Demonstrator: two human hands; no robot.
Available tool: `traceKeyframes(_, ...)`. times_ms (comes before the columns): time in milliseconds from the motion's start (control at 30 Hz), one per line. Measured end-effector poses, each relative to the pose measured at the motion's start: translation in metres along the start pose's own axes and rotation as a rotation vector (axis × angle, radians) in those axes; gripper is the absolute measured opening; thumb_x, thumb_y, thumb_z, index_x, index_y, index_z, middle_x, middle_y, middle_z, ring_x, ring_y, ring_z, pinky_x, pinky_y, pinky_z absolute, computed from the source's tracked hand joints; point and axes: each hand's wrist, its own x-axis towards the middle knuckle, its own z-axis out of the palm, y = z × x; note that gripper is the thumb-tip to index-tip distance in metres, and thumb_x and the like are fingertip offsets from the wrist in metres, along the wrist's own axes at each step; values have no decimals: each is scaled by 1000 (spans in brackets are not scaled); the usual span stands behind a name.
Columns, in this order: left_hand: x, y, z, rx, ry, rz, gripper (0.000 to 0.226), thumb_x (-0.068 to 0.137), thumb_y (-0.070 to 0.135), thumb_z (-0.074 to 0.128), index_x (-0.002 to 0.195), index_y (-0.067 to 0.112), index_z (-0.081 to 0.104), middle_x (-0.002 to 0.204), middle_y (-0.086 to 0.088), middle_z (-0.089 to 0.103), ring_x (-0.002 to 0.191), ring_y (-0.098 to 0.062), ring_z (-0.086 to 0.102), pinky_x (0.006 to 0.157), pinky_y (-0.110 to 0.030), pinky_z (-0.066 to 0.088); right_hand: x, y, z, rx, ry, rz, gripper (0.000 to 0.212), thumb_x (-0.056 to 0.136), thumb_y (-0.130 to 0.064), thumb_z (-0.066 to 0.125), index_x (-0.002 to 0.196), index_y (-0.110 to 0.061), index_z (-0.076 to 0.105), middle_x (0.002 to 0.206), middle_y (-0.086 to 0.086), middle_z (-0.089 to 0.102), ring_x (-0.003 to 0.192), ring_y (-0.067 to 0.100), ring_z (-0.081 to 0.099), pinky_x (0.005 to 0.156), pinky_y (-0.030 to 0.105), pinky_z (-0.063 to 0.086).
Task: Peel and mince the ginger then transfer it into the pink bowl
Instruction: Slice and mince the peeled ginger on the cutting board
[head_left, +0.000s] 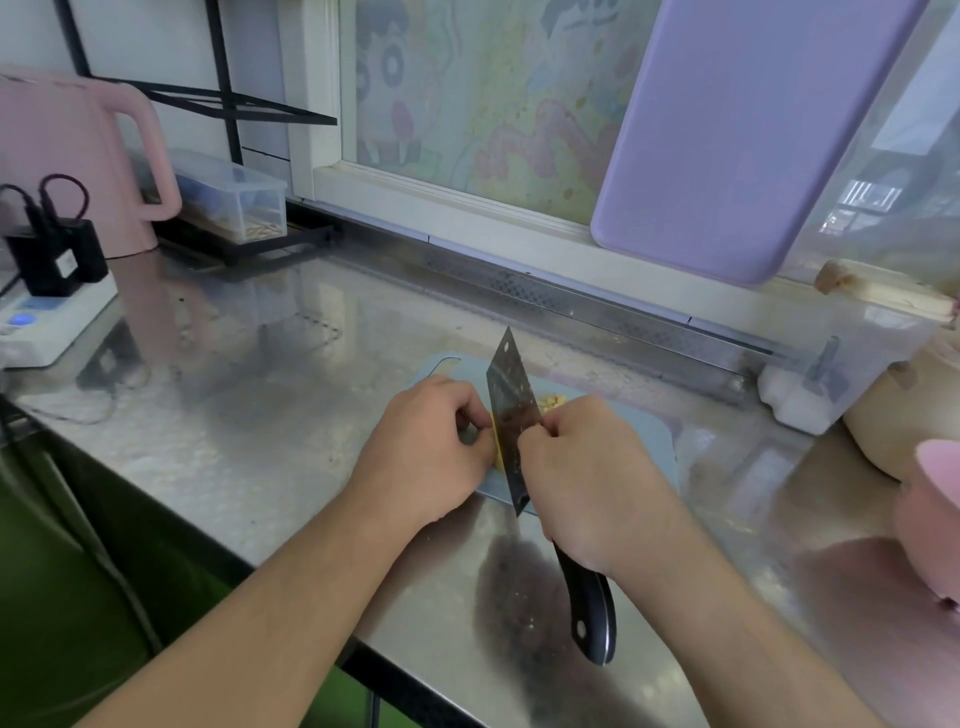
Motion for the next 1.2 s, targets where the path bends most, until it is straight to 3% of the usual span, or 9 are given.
traceKeyframes(267,0,2,0,3,-8,-28,13,82,25,74,73,30,67,83,13,67,78,-6,64,73,-40,57,0,-2,-5,-21,-40,31,38,103,-16,46,66,-18,39,78,10,54,73,28,52,72,35,50)
traceKeyframes(500,0,3,-1,10,-16,-65,12,83,26,76,74,29,69,83,13,68,77,-6,64,71,-36,57,5,-14,-8,-75,-111,33,39,102,-13,50,65,-17,39,85,13,56,78,28,54,81,39,57)
traceKeyframes(667,-2,5,-3,11,-27,-93,13,86,30,77,76,30,69,82,13,67,71,-7,63,63,-30,55,21,-10,-6,18,-110,120,21,98,-16,52,78,-12,50,86,13,60,77,29,58,80,41,60)
traceKeyframes(767,-3,7,-4,4,-33,-93,12,85,29,77,76,30,69,84,13,67,74,-7,63,67,-34,56,23,-9,-1,5,-108,117,24,98,-17,52,74,-14,48,86,11,59,77,29,56,69,33,55)
traceKeyframes(1000,-5,11,-5,-13,-43,-102,10,82,26,76,77,29,69,86,11,68,78,-9,64,73,-39,57,21,-7,3,-48,-81,70,13,98,-20,49,94,-10,55,93,10,59,82,28,55,77,34,53)
traceKeyframes(1133,-4,11,-5,-16,-41,-98,11,82,25,75,75,29,68,85,12,68,78,-8,64,74,-39,57,15,-3,-2,-57,-121,57,24,100,-19,50,76,-14,49,88,11,56,79,28,53,63,24,43)
traceKeyframes(1200,-4,10,-5,-20,-39,-97,13,85,25,75,75,30,68,84,13,69,78,-6,65,72,-37,58,11,2,-3,-43,-131,53,33,101,-18,50,69,-17,42,83,9,55,77,28,53,61,26,44)
